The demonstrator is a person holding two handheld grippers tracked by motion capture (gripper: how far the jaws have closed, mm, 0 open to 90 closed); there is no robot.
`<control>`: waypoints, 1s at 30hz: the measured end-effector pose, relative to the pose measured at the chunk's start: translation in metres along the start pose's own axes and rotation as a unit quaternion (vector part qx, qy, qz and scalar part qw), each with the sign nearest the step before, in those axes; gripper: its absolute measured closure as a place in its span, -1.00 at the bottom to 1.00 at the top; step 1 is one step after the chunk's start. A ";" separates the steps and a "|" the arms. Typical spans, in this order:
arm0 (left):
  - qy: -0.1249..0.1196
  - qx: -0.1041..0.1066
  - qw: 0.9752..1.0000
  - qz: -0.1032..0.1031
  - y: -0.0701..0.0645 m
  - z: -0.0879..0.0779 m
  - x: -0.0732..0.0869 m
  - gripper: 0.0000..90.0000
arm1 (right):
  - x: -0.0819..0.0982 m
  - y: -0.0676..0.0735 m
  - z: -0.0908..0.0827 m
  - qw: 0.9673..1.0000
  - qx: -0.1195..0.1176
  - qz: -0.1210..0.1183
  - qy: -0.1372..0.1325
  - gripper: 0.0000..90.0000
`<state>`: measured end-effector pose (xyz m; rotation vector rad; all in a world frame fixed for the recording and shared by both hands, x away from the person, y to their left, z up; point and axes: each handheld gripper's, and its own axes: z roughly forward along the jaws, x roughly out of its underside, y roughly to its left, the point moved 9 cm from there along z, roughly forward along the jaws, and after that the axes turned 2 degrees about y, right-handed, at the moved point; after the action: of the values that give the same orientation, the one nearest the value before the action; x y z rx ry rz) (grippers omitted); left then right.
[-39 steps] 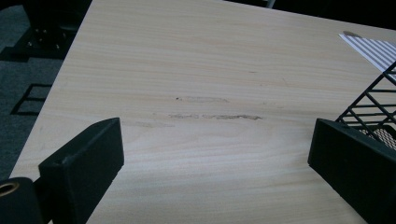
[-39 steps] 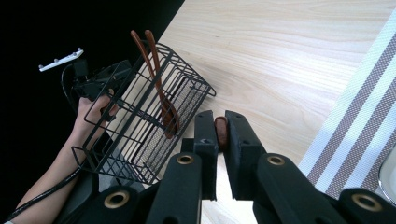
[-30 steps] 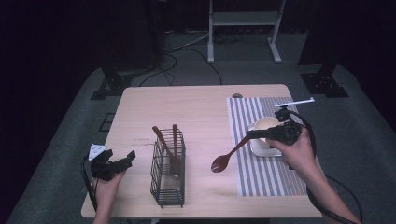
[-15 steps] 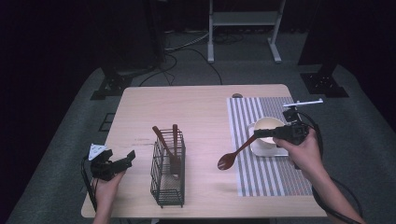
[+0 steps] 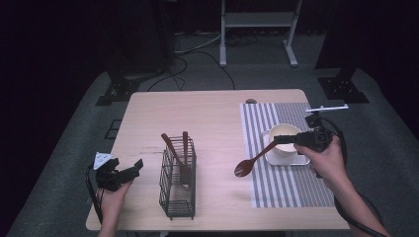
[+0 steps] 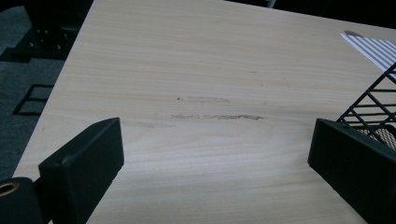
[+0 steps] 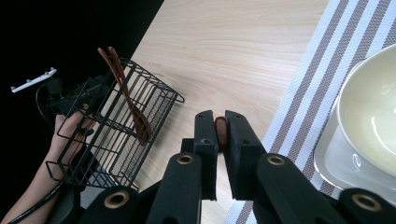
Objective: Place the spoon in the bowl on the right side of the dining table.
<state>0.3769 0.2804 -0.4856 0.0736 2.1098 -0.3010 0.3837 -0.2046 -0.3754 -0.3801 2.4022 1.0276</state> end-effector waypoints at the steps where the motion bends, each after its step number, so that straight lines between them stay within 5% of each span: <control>1: 0.000 0.000 1.000 0.000 0.000 0.000 0.000 -0.94 | 0.000 0.000 -0.001 1.000 0.000 0.001 -0.001 0.85; 30: 0.002 0.001 1.000 0.001 -0.001 0.001 0.001 -0.94 | -0.002 -0.026 -0.027 0.999 0.019 0.027 -0.027 0.85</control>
<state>0.3771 0.2793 -0.4869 0.0774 2.1124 -0.3024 0.3876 -0.2416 -0.3736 -0.2718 2.3911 0.9999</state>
